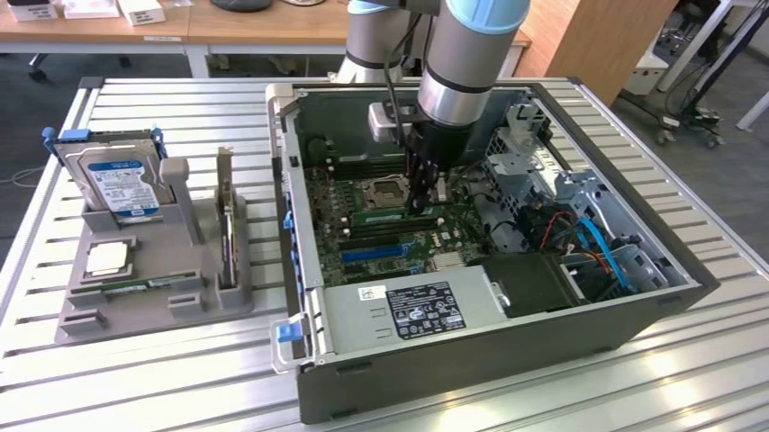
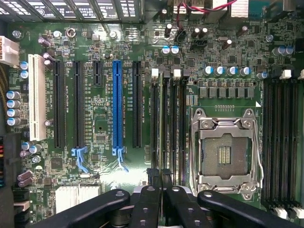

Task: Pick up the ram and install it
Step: 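Insert the ram into the slot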

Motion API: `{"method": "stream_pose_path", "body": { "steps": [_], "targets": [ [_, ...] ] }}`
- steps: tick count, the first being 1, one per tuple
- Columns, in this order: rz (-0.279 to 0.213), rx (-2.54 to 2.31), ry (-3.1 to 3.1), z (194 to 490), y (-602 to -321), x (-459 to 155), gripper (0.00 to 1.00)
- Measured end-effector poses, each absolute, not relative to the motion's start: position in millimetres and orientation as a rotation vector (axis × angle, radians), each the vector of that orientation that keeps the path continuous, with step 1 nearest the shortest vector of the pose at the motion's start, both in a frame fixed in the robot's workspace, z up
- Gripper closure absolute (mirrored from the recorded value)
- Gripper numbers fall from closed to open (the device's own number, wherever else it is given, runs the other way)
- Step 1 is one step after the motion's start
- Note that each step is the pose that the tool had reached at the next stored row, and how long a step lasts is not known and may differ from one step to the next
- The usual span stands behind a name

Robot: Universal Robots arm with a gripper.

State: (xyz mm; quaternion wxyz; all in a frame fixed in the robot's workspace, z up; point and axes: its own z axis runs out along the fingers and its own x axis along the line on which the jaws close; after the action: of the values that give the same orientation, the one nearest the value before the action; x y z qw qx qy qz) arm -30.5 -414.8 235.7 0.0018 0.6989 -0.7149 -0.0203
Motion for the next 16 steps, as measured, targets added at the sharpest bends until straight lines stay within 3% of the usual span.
{"method": "stream_pose_path", "body": {
  "steps": [16],
  "targets": [
    [-0.064,2.194,-2.242,233.0,-416.3,-30.4,0.88]
  ]
}}
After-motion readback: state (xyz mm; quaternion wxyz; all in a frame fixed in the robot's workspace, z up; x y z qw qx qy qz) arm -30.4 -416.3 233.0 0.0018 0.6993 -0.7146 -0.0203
